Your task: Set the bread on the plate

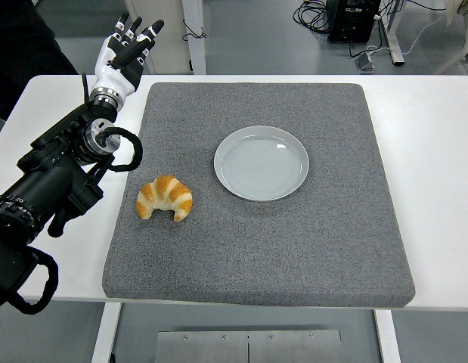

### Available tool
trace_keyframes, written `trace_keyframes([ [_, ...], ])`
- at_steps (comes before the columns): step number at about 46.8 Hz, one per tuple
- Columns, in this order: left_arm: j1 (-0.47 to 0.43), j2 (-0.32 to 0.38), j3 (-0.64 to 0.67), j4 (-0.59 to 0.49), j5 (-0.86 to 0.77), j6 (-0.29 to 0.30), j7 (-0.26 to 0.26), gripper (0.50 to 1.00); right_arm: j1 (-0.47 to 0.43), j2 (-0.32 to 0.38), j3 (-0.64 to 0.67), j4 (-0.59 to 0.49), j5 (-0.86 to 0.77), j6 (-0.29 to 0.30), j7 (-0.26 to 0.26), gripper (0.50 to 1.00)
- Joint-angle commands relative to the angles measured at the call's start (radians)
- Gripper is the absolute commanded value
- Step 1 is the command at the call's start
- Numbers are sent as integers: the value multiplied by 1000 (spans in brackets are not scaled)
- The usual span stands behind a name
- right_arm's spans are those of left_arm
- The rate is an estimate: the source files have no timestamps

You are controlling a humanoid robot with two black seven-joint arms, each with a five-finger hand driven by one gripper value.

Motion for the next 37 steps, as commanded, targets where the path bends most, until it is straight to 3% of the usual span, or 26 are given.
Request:
trace_keyframes([
  [1,-1,0,7,0,0,6,2,981,0,0,0,0,1,-1,0,1000],
  [37,-6,14,13,-1,20,9,9,972,0,0,0,0,0,0,0,1000],
])
